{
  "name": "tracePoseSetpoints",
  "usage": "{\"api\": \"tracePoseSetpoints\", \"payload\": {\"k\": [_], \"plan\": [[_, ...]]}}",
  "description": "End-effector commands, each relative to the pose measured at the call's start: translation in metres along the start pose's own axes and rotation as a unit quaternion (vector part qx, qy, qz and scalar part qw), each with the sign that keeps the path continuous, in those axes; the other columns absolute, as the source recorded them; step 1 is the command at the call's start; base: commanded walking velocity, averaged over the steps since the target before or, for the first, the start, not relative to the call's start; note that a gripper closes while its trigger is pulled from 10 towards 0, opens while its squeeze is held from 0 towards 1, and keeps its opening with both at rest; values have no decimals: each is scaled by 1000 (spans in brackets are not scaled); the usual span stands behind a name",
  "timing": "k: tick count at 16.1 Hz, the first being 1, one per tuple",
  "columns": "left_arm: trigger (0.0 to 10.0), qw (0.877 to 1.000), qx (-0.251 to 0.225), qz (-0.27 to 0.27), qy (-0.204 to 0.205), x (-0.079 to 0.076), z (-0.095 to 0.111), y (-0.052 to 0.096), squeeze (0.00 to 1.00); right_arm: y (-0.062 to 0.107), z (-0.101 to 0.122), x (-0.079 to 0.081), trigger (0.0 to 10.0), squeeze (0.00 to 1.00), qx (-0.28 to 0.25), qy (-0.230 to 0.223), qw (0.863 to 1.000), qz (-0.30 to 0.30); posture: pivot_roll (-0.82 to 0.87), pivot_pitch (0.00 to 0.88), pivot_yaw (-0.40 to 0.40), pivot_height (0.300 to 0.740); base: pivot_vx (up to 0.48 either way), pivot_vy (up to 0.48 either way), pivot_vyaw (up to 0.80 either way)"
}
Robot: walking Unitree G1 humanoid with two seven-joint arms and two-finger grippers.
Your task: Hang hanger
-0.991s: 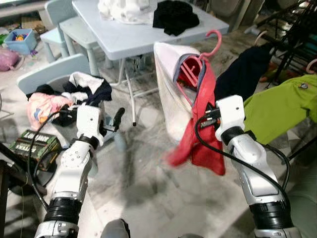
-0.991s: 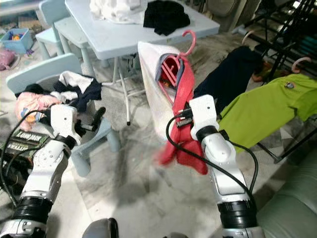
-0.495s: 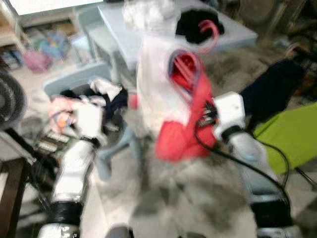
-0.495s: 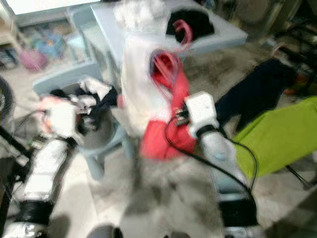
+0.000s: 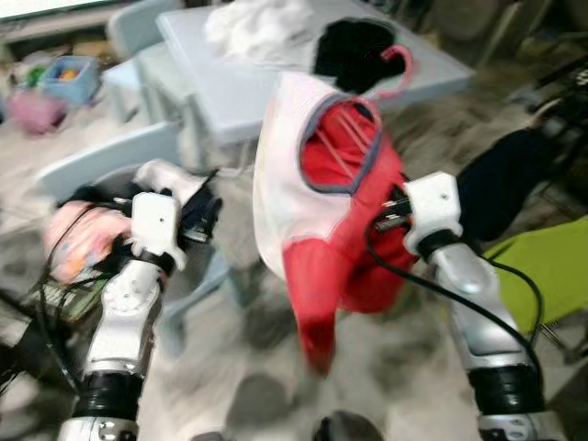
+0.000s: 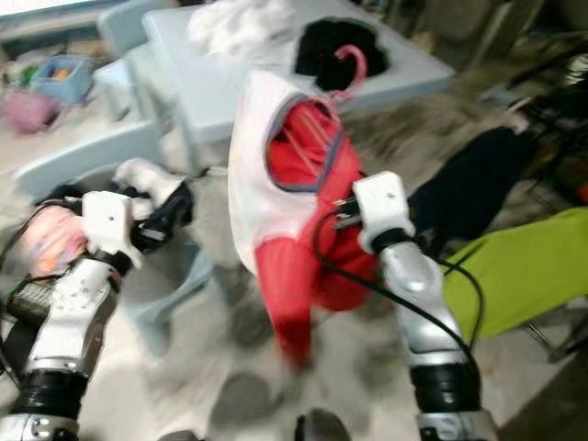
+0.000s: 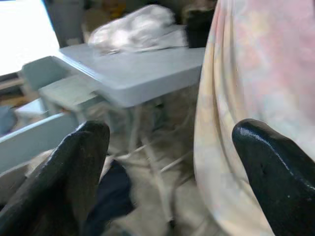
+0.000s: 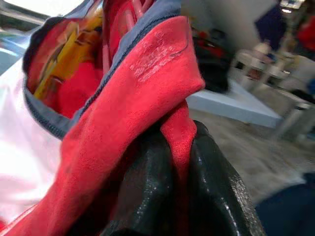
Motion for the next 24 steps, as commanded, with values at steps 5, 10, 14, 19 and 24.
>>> {"api": "tracePoseSetpoints", "payload": {"k": [5, 10, 14, 19, 24], "plan": [[10000, 1000, -4, 14, -5, 5, 3, -1, 0, 3, 1, 8, 10000, 0, -11, -12, 1000, -10, -22, 20, -32, 740, 480, 0, 0], [10000, 1000, -2, 14, -9, 9, 4, -2, 0, 23, -13, 21, 10000, 0, 7, -46, 999, -12, -20, 25, -22, 740, 478, 0, 0], [10000, 1000, 1, 5, -4, -1, 3, -4, 0, 16, -6, 33, 10000, 0, -6, -45, 999, 23, -19, 25, -25, 740, 348, 0, 0], [10000, 1000, 6, 7, -7, -1, 1, -4, 0, 5, 17, 44, 10000, 0, -46, -29, 996, 70, -11, 33, -28, 740, 0, 0, 479], [10000, 999, 1, -11, -32, -6, 6, -13, 0, 9, 31, 56, 10000, 0, -64, -61, 987, 137, -23, 39, -23, 740, 0, 0, 371]]}}
Point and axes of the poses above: a point about 5 cm out from each wrist's last joint towards the gripper, its own y axis pointing back from the gripper into the wrist, its own z axis along the axis of the wrist's last joint, x = y × z, the point moved 4 cm from there along -y, pointing out of the wrist towards the gripper
